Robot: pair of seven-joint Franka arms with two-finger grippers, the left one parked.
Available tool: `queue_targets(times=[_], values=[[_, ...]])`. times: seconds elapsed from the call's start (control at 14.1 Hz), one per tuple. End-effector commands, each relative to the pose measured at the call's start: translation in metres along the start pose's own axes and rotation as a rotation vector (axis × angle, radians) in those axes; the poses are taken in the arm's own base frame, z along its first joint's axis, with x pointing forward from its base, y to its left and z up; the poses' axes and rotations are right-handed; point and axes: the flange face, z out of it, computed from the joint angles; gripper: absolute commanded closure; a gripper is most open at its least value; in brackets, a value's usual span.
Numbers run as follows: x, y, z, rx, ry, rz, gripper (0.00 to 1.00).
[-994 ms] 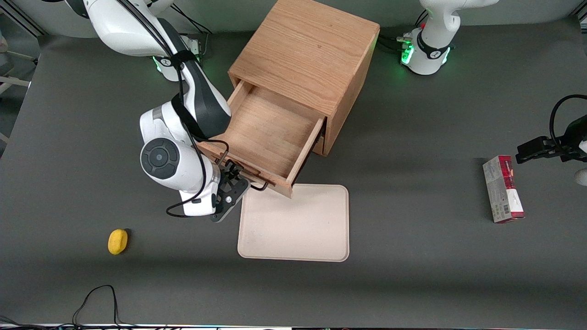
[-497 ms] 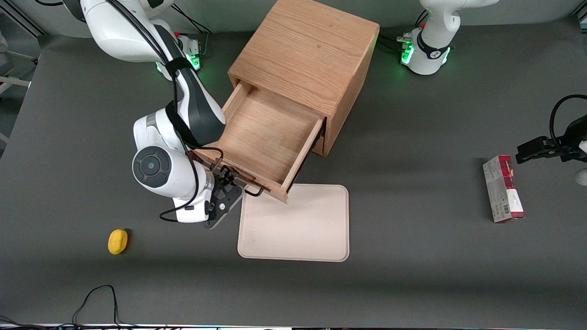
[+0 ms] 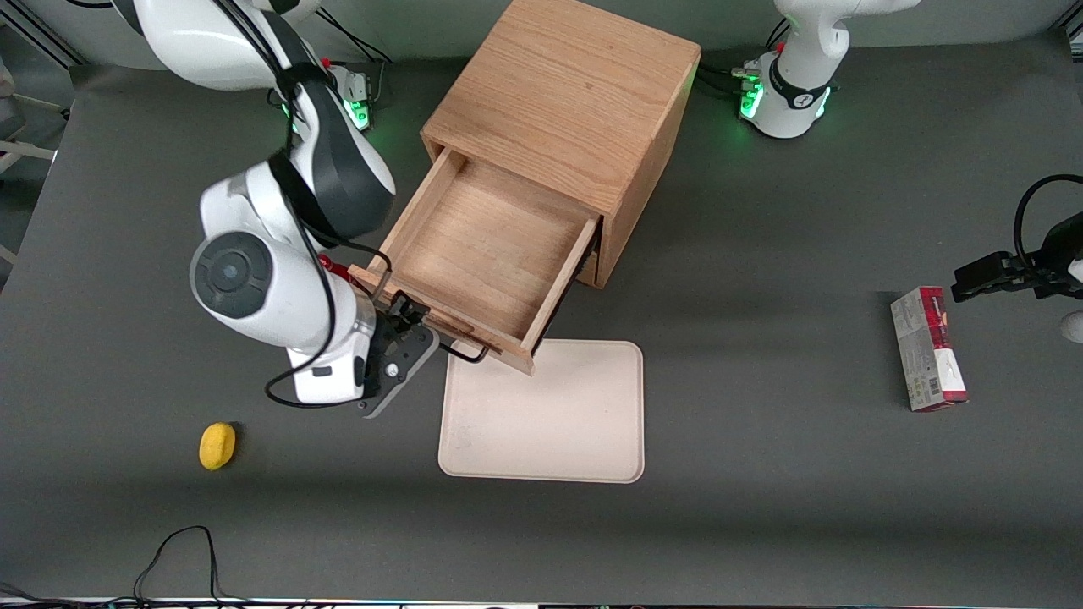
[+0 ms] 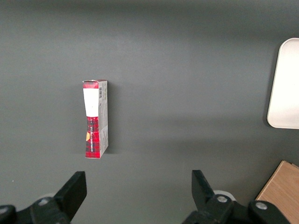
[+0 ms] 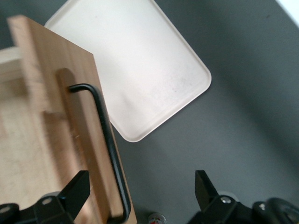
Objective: Open upper drawer
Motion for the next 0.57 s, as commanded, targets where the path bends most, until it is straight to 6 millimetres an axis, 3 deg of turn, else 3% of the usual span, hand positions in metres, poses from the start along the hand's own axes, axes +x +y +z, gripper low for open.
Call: queue_targets(times=[0.0,0.21,0.5], values=[[-0.018,0.001,-0.054,-0.032,0.037,0.009,0.00],[-0.062,0.023,-0.100,-0.047,0.008,0.102,0.00],[-0.129,0.057,-0.125,-0.034,-0.041,0.353,0.00]])
